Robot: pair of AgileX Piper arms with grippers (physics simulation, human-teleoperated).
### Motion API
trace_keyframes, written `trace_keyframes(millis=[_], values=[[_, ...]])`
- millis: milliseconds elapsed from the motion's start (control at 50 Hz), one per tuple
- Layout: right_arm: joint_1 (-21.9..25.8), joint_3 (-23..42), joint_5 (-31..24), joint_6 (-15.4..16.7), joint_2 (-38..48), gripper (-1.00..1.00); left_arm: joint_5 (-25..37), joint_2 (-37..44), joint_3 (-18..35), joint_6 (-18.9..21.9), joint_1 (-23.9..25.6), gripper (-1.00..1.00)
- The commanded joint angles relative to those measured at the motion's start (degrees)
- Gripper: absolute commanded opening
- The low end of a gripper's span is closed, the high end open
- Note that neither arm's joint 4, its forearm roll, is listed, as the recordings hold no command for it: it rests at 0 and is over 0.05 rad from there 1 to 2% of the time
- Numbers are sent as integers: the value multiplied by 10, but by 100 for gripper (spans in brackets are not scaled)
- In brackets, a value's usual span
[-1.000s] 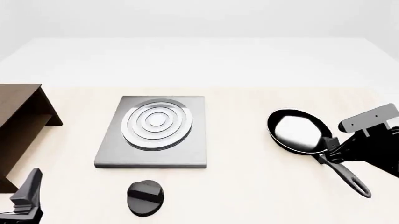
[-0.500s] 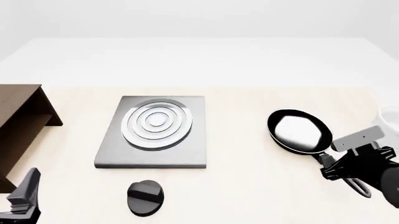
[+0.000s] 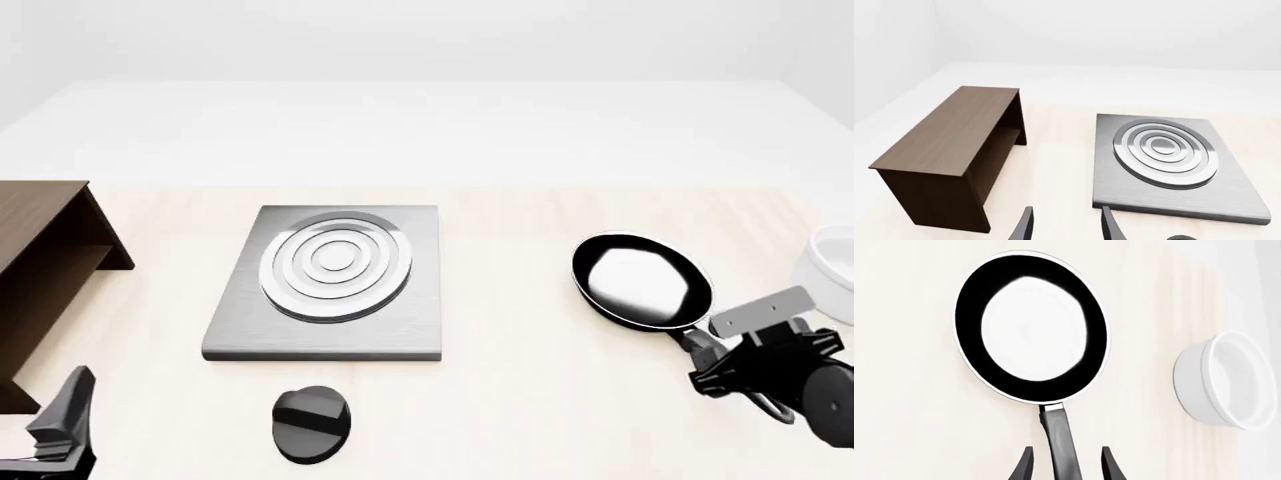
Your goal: Turn on the stove and put the frying pan on it.
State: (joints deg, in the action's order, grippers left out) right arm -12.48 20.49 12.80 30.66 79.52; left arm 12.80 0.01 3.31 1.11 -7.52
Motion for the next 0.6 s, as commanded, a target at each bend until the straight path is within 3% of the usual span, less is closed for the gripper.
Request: trace_keyframes(millis=[20,600], values=[[-15,-6,26,16,25,100,-2,0,-5,-1,-1,100],[-22,-13,85,16,92,100,8,0,3,-4,-3,100]])
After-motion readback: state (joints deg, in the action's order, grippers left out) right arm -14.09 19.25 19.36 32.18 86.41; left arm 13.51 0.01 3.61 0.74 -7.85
